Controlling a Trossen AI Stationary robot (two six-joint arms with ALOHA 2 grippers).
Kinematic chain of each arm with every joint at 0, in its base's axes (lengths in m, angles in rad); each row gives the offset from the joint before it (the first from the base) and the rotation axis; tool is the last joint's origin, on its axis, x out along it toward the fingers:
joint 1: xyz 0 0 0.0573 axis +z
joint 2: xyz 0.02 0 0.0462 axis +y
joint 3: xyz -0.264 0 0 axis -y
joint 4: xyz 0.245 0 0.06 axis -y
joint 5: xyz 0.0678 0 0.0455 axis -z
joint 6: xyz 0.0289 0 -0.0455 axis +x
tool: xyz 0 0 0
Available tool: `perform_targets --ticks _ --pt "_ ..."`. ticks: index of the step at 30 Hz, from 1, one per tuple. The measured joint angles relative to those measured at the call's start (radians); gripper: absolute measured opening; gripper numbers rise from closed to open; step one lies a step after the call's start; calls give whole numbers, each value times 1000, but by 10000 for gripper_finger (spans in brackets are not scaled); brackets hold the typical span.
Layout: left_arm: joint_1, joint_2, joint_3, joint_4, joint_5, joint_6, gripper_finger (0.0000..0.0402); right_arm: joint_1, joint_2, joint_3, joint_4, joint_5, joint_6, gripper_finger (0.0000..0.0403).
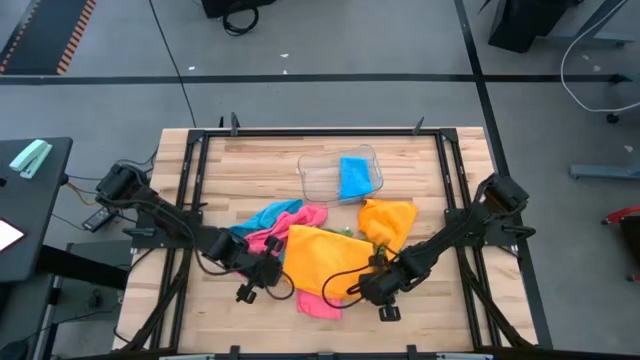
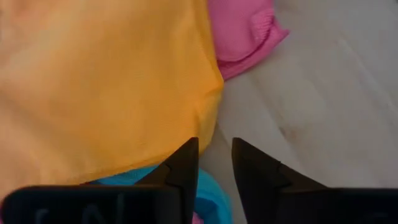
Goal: Fold microfiber towels
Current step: Fold the left yellow microfiber cloth
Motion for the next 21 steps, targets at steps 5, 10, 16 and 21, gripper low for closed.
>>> perform_targets --ticks 5,10,16,21 --pt "-44 36 0 47 -86 29 154 -2 -124 0 -46 29 36 152" --pt "-49 106 0 59 -141 115 180 6 -211 0 -58 191 11 158" --pt "-77 166 0 55 -253 275 185 6 -222 -1 -57 264 -15 158" --pt "-124 239 0 43 -395 451 185 6 -205 -2 -52 269 -17 158"
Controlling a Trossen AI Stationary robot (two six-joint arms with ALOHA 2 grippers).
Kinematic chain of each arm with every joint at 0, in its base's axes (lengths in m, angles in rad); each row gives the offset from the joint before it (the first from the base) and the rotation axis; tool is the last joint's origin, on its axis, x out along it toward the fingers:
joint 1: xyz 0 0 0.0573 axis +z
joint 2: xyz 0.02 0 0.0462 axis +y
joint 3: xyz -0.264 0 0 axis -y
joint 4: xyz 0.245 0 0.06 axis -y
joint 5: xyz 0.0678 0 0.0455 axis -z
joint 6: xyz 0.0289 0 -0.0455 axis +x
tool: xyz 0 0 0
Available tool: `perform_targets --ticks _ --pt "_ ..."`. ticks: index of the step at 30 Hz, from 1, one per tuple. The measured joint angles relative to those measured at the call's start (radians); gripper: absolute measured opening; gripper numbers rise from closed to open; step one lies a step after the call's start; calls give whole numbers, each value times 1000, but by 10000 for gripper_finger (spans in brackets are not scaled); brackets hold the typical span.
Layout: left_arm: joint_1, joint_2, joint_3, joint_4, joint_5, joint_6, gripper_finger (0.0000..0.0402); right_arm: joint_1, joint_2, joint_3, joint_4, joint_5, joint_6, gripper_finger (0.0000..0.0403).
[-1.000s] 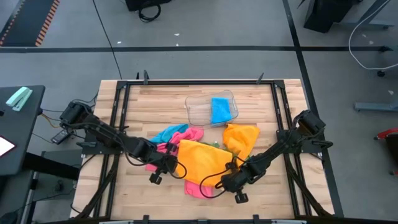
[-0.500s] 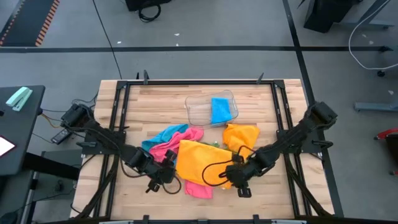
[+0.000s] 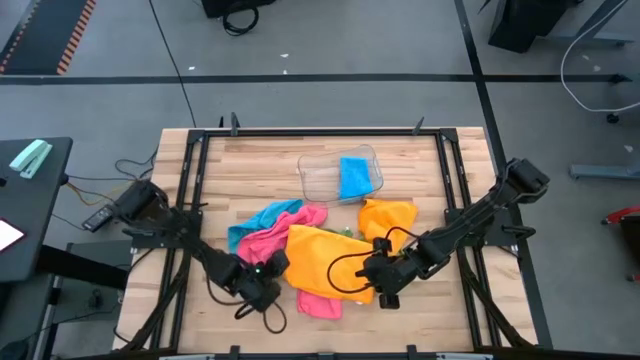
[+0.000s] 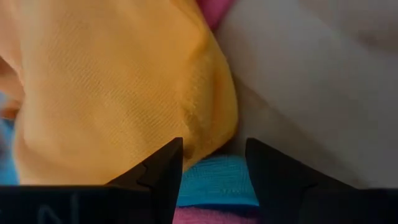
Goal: Fold microfiber towels
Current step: Fold the left yellow microfiber cloth
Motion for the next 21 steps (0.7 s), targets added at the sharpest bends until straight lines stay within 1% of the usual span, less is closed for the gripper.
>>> perform_targets --ticks 3,5,8,11,14,17,21 --pt "-23 43 0 14 -124 92 185 0 8 0 0 0 3 158" --pt "-28 62 0 15 -155 125 184 0 10 0 0 0 5 158" --pt "-28 86 0 19 -165 125 178 0 10 0 3 0 8 158" --pt "-28 100 0 60 -179 116 165 -1 10 0 3 0 11 158" --pt "-36 101 0 114 -179 102 142 -1 10 0 3 1 23 158" --pt "-48 101 0 118 -179 97 114 -2 10 0 3 1 46 158" --pt "-66 101 0 119 -178 36 83 -2 10 0 -1 6 50 158"
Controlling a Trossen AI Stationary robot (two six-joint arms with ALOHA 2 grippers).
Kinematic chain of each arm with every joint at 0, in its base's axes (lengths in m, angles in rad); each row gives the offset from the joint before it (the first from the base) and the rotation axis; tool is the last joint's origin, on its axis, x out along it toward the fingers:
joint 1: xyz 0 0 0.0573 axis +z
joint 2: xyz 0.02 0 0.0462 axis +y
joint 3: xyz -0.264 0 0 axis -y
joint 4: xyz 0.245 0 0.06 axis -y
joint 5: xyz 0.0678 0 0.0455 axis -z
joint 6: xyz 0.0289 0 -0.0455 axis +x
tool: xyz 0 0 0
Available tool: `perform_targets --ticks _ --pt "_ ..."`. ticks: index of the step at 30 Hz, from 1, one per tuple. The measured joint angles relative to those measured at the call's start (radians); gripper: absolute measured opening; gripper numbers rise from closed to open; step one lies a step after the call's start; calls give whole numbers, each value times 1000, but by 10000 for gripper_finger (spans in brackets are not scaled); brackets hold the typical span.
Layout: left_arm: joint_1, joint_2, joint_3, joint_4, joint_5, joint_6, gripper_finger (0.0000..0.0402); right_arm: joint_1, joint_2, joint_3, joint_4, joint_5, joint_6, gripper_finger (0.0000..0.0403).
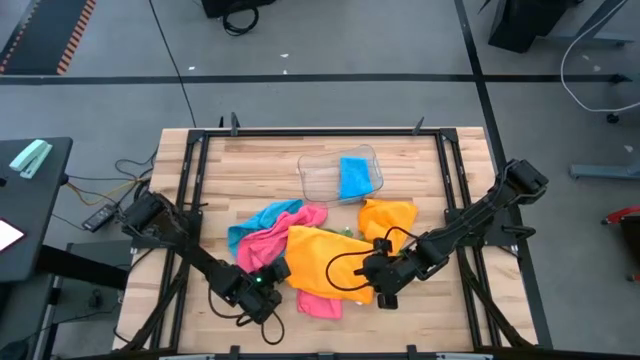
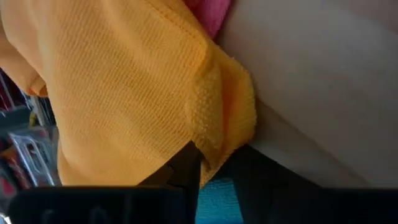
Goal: Fold microfiber towels
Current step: Fold the left yellow microfiber cloth
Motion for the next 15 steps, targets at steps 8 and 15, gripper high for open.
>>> perform_targets --ticks 8,15 --pt "-23 -73 -1 -2 66 -199 14 0 0 0 4 141 -55 158" --pt "-1 -229 0 -4 236 -432 14 -9 0 0 33 155 -84 158"
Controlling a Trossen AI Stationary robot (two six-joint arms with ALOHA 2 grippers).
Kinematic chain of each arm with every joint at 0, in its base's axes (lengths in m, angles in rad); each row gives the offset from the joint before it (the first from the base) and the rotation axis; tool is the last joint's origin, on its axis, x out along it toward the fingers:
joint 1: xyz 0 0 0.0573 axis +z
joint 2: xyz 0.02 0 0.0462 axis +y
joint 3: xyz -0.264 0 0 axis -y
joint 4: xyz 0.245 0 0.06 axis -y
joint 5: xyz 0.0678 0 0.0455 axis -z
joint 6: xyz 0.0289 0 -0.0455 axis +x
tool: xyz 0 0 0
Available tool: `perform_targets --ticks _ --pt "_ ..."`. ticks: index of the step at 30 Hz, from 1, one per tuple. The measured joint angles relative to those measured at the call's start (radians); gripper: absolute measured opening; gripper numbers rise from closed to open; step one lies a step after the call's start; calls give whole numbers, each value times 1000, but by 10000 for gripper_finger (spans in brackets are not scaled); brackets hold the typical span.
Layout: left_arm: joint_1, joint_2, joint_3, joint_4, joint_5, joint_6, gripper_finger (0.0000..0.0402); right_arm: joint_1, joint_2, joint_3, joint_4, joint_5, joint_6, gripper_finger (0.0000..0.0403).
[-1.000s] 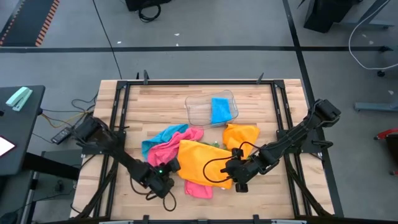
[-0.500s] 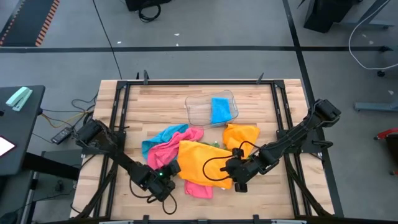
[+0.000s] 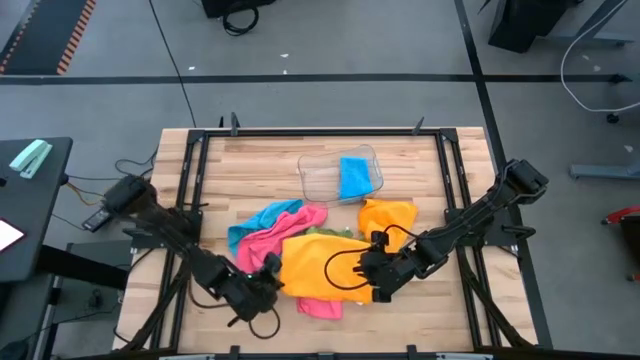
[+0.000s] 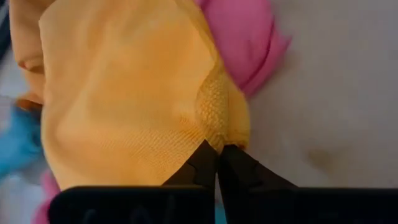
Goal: Fold microfiber towels
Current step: Fold the left yellow microfiber cloth
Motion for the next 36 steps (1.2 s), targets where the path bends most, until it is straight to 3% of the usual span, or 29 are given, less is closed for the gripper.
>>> perform_targets --ticks 5,7,9,14,19,27,32,36 --pt "51 -68 0 -2 243 -253 9 -3 0 0 21 -46 -19 157" --pt "58 -68 0 -22 286 -326 16 -3 0 0 51 -83 -33 154" --pt "51 -52 -4 -40 275 -348 23 -2 0 0 81 -96 -53 148" --pt "-5 24 -6 -91 115 -273 16 -2 0 0 107 -98 -74 133" --pt "-57 109 -6 -48 96 -207 17 -2 0 0 105 -98 -62 121" --pt "-84 151 -7 -54 95 -284 96 -1 0 0 105 -98 -71 115" --pt "-96 103 14 -100 98 -286 158 -1 0 0 105 -98 -75 115" --pt "-98 65 35 -92 86 -242 181 -1 0 -3 105 -86 -78 114"
